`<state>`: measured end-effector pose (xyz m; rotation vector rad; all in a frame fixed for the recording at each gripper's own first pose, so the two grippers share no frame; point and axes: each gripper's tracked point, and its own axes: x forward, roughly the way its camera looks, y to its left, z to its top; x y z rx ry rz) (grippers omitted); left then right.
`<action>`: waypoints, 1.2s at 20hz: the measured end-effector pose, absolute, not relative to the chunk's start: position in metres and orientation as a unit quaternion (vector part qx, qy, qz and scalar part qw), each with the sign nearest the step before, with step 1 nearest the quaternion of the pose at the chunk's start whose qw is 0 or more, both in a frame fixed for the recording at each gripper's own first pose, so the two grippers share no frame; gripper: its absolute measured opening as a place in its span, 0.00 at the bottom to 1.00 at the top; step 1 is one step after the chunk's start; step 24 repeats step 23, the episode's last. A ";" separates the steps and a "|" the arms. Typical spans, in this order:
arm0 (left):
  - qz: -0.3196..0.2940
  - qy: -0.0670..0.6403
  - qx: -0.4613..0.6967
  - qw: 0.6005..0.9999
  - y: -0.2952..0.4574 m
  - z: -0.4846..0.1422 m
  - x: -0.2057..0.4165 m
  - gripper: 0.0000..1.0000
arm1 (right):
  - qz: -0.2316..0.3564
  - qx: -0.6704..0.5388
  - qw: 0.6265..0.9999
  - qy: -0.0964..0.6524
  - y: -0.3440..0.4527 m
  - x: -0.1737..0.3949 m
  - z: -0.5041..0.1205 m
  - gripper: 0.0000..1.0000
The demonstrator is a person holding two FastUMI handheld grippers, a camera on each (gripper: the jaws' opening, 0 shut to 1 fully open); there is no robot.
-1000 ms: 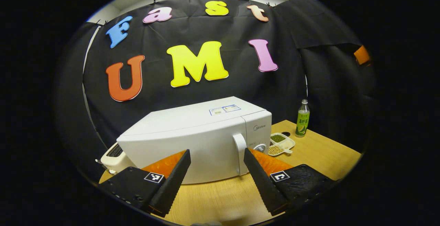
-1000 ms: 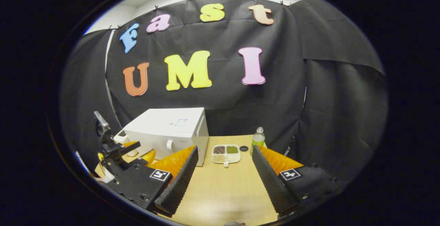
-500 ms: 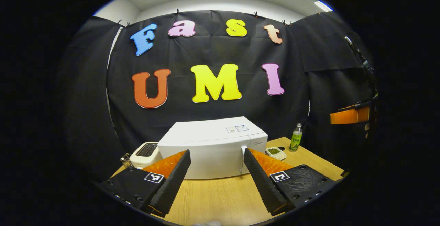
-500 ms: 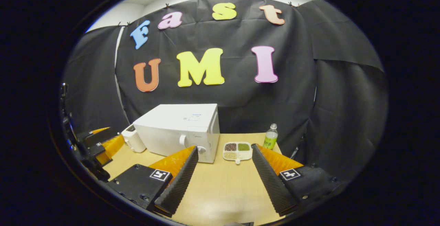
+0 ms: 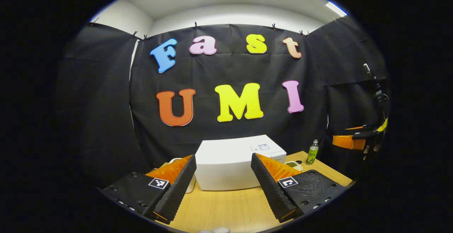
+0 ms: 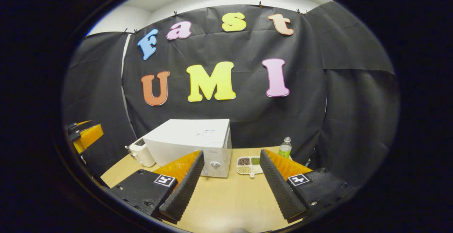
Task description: Open the microwave oven with the left hand, put the food in, and close the microwave oven.
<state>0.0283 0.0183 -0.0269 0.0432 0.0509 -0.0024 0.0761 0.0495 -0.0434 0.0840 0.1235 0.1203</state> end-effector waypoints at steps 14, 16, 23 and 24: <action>-0.007 0.014 -0.006 1.000 0.046 0.010 0.026 0.96 | 0.049 0.031 0.998 0.000 0.084 0.039 0.020 0.91; -0.015 0.009 0.000 1.000 0.043 0.012 0.026 0.96 | 0.046 0.032 0.998 -0.001 0.082 0.035 0.024 0.91; -0.029 -0.001 0.001 1.000 0.038 0.019 0.026 0.96 | 0.031 0.024 0.999 -0.012 0.075 0.027 0.037 0.91; -0.029 -0.001 0.001 1.000 0.038 0.019 0.026 0.96 | 0.031 0.024 0.999 -0.012 0.075 0.027 0.037 0.91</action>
